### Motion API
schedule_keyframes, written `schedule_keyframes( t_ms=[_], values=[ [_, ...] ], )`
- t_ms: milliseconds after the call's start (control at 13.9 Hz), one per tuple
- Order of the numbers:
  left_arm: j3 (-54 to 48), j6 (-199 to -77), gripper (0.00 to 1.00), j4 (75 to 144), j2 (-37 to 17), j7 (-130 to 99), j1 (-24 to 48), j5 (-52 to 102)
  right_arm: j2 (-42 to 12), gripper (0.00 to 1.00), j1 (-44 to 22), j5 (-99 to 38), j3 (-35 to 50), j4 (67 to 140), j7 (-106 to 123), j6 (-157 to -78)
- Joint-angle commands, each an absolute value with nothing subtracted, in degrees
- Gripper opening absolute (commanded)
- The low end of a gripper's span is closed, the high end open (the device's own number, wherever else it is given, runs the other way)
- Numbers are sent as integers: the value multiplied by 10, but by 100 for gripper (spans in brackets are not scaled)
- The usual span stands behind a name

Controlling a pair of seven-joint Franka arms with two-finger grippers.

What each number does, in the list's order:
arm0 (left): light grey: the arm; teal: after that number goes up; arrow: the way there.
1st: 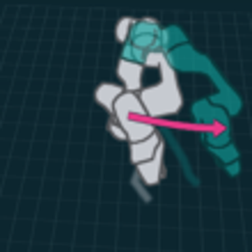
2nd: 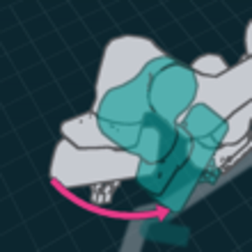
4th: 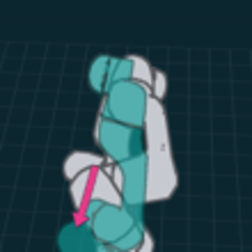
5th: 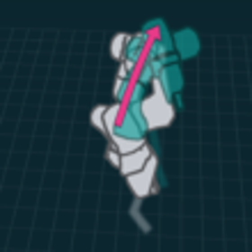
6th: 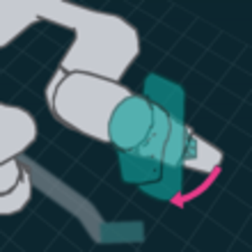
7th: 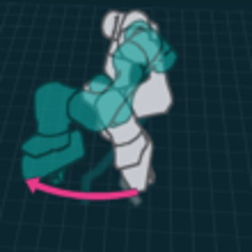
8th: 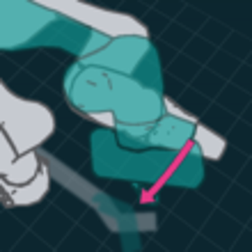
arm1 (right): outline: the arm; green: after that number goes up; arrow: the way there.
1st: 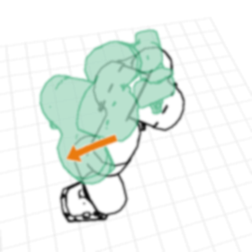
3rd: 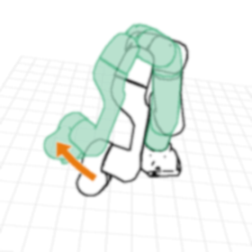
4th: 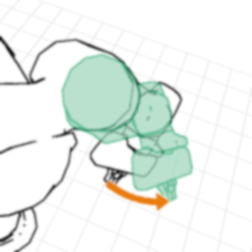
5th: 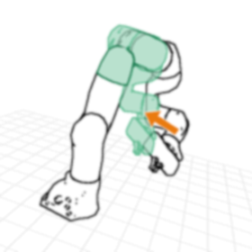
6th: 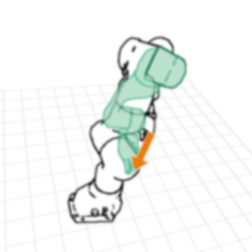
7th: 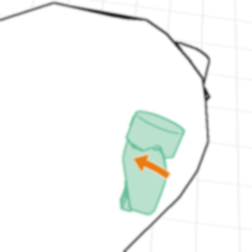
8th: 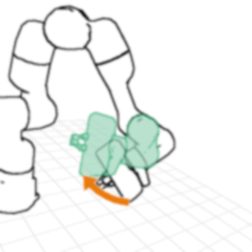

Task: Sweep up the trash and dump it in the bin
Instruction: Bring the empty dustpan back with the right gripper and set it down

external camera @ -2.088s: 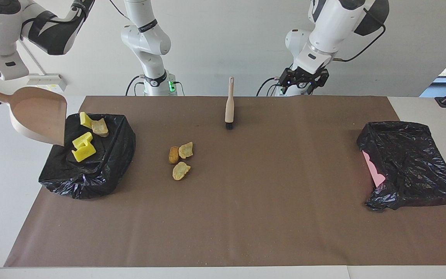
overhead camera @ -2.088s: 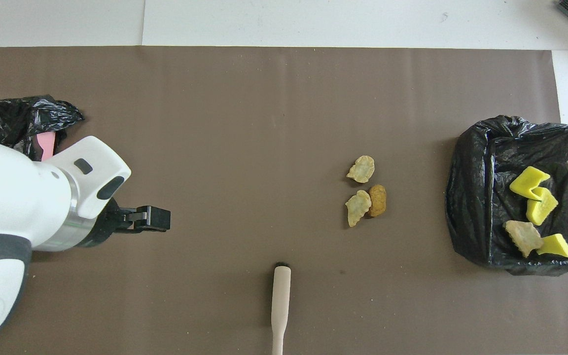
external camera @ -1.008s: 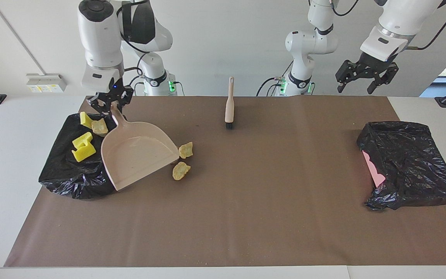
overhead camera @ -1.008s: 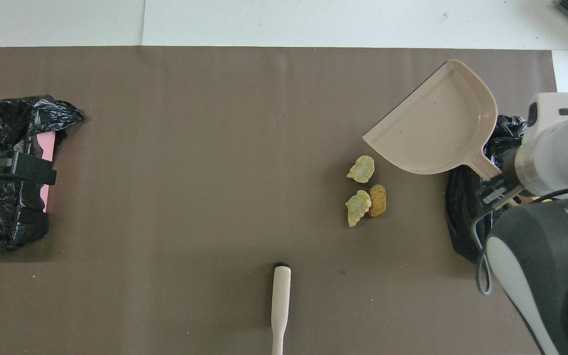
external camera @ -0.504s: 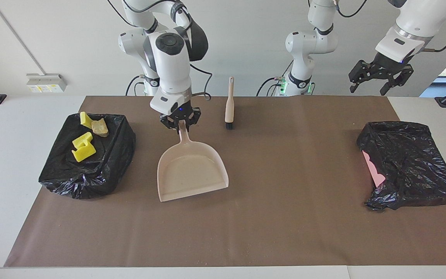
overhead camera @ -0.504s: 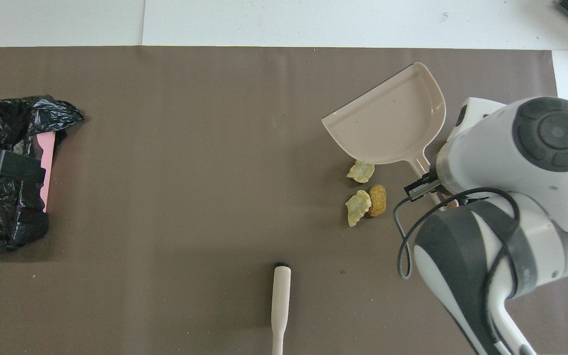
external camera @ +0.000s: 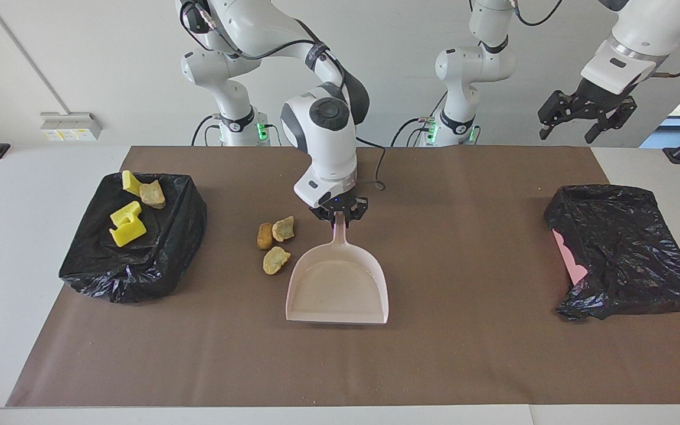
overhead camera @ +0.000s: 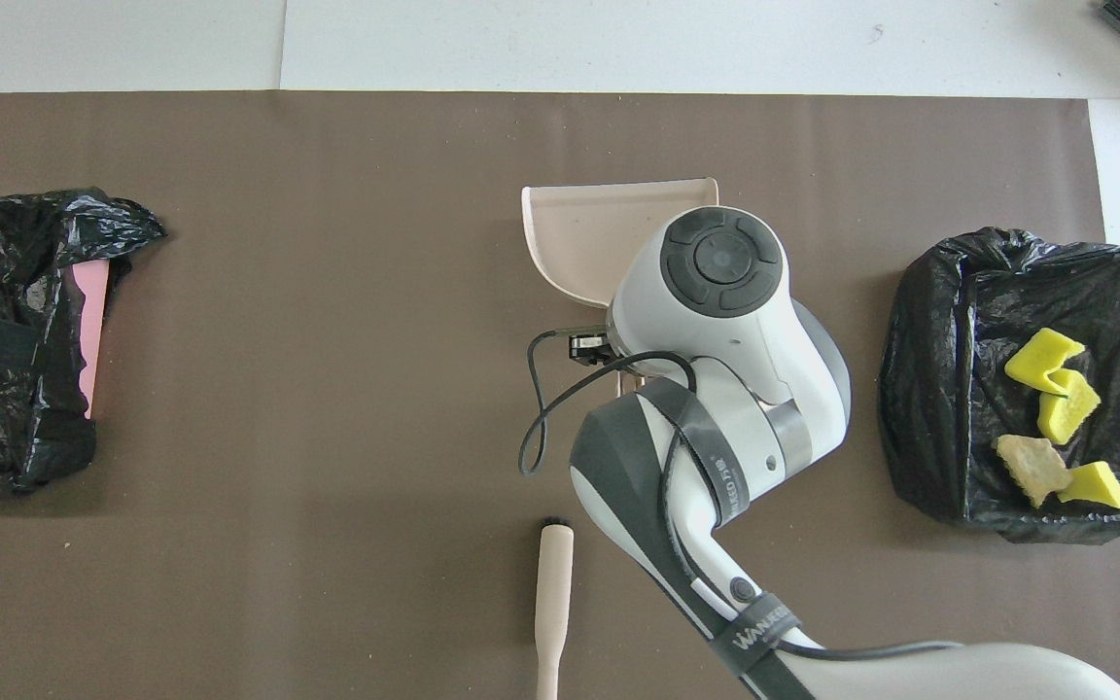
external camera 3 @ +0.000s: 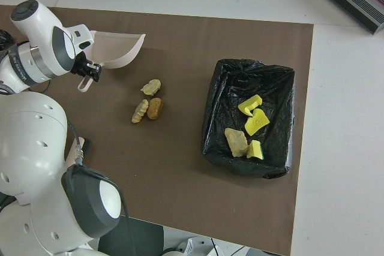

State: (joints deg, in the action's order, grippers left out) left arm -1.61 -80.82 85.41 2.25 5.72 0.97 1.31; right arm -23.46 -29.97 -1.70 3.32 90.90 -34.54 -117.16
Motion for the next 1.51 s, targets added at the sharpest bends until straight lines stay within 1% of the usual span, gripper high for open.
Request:
schedule_keyframes(
  t_ms=[0, 72, 216, 360, 576, 720, 792, 864, 936, 1152, 1296, 1368, 1440],
  values=[
    [-23, -801, 100, 868, 36, 66, 0, 7, -266, 0, -323, -31, 30, 889, -353, -1210],
    [-23, -801, 100, 867, 36, 66, 3, 7, -266, 0, -322, -35, 30, 892, -349, -1226],
    [-23, -801, 100, 867, 36, 65, 3, 7, -277, 0, -323, -68, 33, 896, -349, -1237],
    [-22, -801, 100, 868, 36, 65, -2, 7, -279, 0, -323, -74, 33, 910, -349, -1244],
    [-23, -802, 100, 867, 36, 62, 2, 7, -267, 8, -321, -75, 33, 952, -345, -1246],
    [-23, -804, 100, 867, 36, 62, 3, 7, -261, 11, -321, -75, 33, 962, -330, -1246],
    [-23, -805, 100, 867, 35, 62, 1, 7, -261, 21, -319, -76, 33, 962, -329, -1246],
    [-23, -805, 100, 867, 35, 62, -2, 7, -261, 55, -319, -76, 33, 961, -334, -1244],
    [-22, -805, 100, 867, 35, 62, -3, 7, -261, 100, -319, -76, 33, 960, -328, -1240],
    [-22, -805, 100, 867, 35, 62, -2, 6, -258, 100, -316, -81, 33, 951, -329, -1242],
    [-23, -806, 100, 867, 35, 62, 2, 6, -222, 100, -302, -79, 33, 941, -318, -1209],
    [-23, -807, 100, 866, 35, 61, 3, 6, -195, 100, -302, -79, 33, 942, -316, -1183],
    [-23, -807, 100, 866, 35, 61, 3, 6, -166, 100, -301, -79, 33, 945, -317, -1141]
  ],
)
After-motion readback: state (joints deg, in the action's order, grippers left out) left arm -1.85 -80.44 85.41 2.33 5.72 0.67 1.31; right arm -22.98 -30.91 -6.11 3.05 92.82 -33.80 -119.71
